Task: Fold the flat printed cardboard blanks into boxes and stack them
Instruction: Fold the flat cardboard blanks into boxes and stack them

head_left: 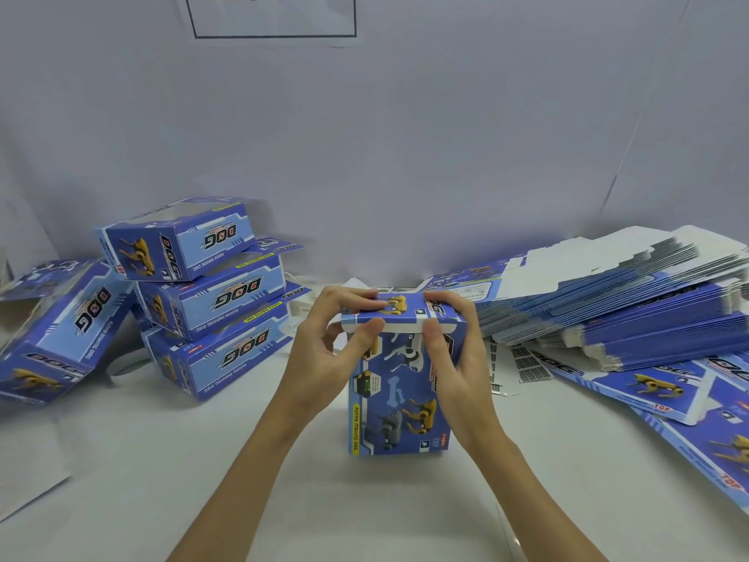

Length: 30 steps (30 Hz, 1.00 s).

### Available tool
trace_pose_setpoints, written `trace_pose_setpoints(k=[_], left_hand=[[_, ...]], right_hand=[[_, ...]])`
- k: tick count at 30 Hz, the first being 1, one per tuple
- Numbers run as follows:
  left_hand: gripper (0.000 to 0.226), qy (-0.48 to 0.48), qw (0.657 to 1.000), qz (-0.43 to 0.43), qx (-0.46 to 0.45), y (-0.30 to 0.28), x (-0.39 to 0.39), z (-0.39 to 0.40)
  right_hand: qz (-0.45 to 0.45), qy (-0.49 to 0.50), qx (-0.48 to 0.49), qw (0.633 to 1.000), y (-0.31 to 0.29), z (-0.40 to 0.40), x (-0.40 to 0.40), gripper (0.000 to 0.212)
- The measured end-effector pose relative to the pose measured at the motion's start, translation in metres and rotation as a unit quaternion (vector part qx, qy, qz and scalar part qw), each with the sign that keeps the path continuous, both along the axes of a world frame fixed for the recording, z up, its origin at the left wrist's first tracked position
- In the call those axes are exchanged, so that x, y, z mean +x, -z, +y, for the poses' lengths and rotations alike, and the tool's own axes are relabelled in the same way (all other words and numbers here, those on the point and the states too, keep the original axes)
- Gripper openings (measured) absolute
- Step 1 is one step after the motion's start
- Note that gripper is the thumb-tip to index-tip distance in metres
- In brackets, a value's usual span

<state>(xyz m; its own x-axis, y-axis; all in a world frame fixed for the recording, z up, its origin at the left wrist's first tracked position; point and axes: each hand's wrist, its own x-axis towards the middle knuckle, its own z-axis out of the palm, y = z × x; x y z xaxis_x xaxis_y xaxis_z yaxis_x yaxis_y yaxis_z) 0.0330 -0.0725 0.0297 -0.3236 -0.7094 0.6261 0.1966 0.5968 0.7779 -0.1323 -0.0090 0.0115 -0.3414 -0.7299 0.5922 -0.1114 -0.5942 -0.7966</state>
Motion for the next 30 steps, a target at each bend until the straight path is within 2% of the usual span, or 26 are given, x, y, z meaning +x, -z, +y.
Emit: trace_pose_setpoints(k=[5, 10, 13, 15, 17, 19, 22, 24, 27, 30], left_hand=[[0.017, -0.007, 1.0, 0.009, -0.01, 0.003, -0.003, -0.001], [0.015, 0.003, 1.0, 0.016, 0.022, 0.004, 0.0, -0.004], [0.018, 0.009, 0.999, 0.031, 0.043, 0.003, -0.003, -0.002], [0.02, -0.048, 0.998, 0.021, 0.024, 0.006, -0.007, -0.004], [0.039, -0.15, 0.988, -0.008, -0.027, 0.01, -0.012, -0.005], [0.079, -0.206, 0.969, -0.088, -0.1, 0.014, -0.014, -0.005], [0.125, -0.256, 0.914, -0.255, -0.188, 0.024, -0.018, -0.002], [0.135, -0.283, 0.903, -0.274, -0.174, 0.027, -0.021, 0.0], [0.132, -0.33, 0.869, -0.306, -0.206, 0.028, -0.016, -0.007], [0.131, -0.268, 0.856, -0.351, -0.27, 0.028, -0.003, -0.017]], right_hand=[[-0.026, -0.014, -0.001, 1.0, 0.0, 0.0, 0.001, 0.02], [-0.055, -0.048, 0.024, 0.997, -0.003, 0.0, -0.005, 0.028], [-0.045, -0.025, 0.004, 0.999, -0.004, -0.001, -0.006, 0.027], [-0.033, 0.015, -0.006, 0.999, -0.003, -0.004, -0.002, 0.028], [-0.037, 0.071, 0.0, 0.997, -0.001, -0.006, 0.002, 0.026], [-0.086, 0.097, 0.01, 0.992, -0.003, -0.006, 0.005, 0.025], [-0.15, 0.036, 0.012, 0.988, -0.005, -0.003, 0.0, 0.033], [-0.127, 0.0, 0.046, 0.991, -0.001, -0.004, -0.002, 0.032], [-0.076, -0.052, 0.116, 0.989, 0.008, -0.009, -0.003, 0.03], [-0.05, -0.07, 0.135, 0.987, 0.006, -0.009, -0.009, 0.034]])
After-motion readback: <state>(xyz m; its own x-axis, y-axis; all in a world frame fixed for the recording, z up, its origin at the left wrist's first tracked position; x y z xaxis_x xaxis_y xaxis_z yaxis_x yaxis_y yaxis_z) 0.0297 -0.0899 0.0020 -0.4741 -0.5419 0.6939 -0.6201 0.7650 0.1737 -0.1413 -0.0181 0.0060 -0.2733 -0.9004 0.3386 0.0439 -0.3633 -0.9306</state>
